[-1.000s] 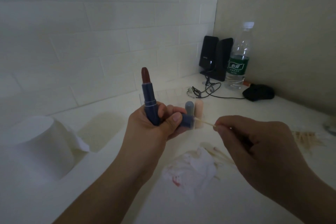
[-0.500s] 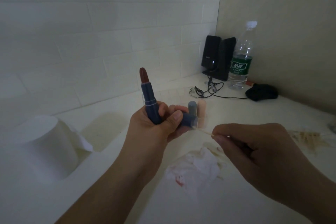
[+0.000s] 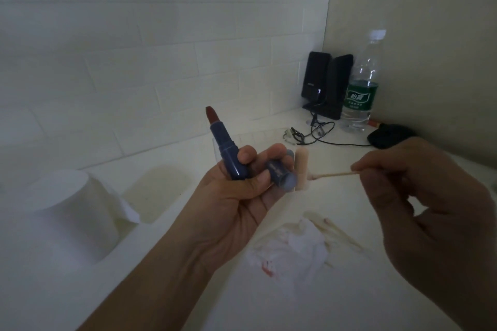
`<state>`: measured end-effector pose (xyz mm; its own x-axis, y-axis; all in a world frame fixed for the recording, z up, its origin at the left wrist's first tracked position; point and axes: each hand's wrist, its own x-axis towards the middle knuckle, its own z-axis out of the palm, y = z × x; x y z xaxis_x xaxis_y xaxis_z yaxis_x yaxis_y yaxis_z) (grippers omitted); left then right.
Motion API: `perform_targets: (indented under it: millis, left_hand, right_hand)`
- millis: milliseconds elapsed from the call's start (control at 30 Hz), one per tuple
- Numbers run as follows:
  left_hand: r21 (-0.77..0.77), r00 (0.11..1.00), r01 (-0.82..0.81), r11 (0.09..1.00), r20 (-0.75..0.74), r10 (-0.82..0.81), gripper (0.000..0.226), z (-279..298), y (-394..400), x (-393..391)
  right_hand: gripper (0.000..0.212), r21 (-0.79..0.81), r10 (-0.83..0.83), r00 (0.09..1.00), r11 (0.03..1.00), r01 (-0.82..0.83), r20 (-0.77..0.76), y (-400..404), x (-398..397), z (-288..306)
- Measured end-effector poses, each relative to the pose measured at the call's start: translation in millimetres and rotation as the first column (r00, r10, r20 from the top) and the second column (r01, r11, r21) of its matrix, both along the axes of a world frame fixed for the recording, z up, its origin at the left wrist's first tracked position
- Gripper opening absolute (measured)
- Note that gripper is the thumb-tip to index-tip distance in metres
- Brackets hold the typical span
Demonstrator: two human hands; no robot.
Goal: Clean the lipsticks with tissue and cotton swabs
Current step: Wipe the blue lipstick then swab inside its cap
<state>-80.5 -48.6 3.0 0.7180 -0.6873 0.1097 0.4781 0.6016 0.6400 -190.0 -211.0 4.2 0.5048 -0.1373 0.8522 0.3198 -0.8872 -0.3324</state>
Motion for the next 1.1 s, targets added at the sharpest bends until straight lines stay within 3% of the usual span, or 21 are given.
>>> perform_targets:
  millis: [367,700,1100]
  left_hand:
    - [-0.119,0.997,0.043,0.992,-0.052,-0.049,0.028,-2,-2,1]
    - [-0.137,0.999,0.032,0.99,0.043,-0.027,0.03,-6,-1,3]
    - [-0.137,0.995,0.045,0.99,0.099,-0.031,0.032,-7,-2,2]
  right_hand:
    - [0.018,-0.165,-0.036,0.999,0.986,0.038,0.017,10,-2,-2]
    - [0.014,-0.276,-0.097,0.993,0.958,0.077,-0.06,12,-3,-6]
    - [0.018,-0.173,0.017,0.998,0.985,-0.027,-0.061,15,-5,-5]
